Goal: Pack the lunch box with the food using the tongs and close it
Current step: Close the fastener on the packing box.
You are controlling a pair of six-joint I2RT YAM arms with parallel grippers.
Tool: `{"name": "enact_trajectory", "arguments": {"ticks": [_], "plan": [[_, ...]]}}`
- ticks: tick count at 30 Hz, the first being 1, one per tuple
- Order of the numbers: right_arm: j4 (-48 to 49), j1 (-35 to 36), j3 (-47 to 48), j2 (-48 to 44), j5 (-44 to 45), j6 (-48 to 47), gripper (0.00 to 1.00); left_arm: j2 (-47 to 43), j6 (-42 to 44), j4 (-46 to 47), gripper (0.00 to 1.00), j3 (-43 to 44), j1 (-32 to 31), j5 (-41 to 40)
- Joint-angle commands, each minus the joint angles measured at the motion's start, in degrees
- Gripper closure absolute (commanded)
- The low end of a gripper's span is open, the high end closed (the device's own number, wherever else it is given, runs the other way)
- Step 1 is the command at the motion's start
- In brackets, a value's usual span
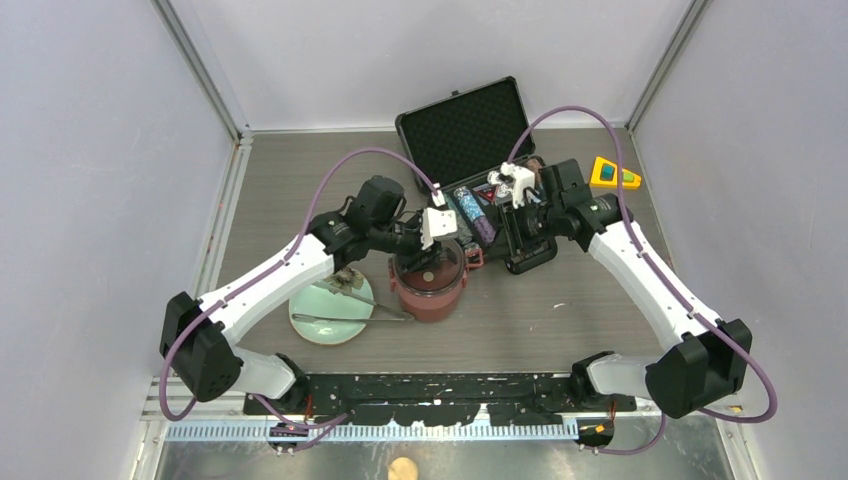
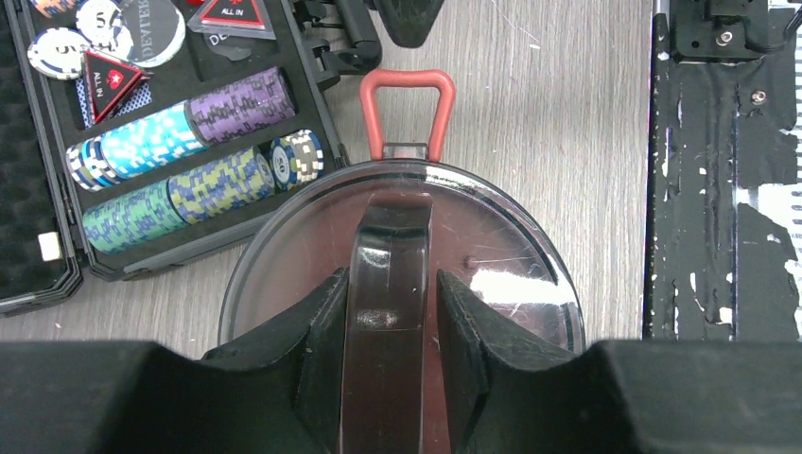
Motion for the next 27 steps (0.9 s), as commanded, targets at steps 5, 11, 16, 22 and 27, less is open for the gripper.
{"name": "enact_trajectory", "arguments": {"ticks": [5, 11, 16, 22, 27], "plan": [[1.69, 10.71, 0.38, -0.02, 18.72, -4.77, 0.65, 4.10, 0.16, -8.64, 0.62, -4.85, -1.01, -5.48], [1.72, 15.75, -0.96, 1.83, 25.59, -7.02, 0.66, 4.64, -1.94, -7.54, 0.63, -5.09, -1.01, -4.46], [3.13, 18.69, -1.59, 4.24, 26.20, -6.85, 0.67, 4.88, -2.96, -6.87, 0.63, -5.34, -1.01, -3.86], [2.43, 21.63, -1.56, 8.40, 31.62, -8.38, 0.72, 4.98, -3.39, -6.55, 0.64, -5.48, -1.01, -3.86], [-0.80, 20.06, -0.52, 7.80, 33.02, -9.70, 0.66, 4.44, -3.40, -6.44, 0.64, -6.08, -1.01, -4.00]]}}
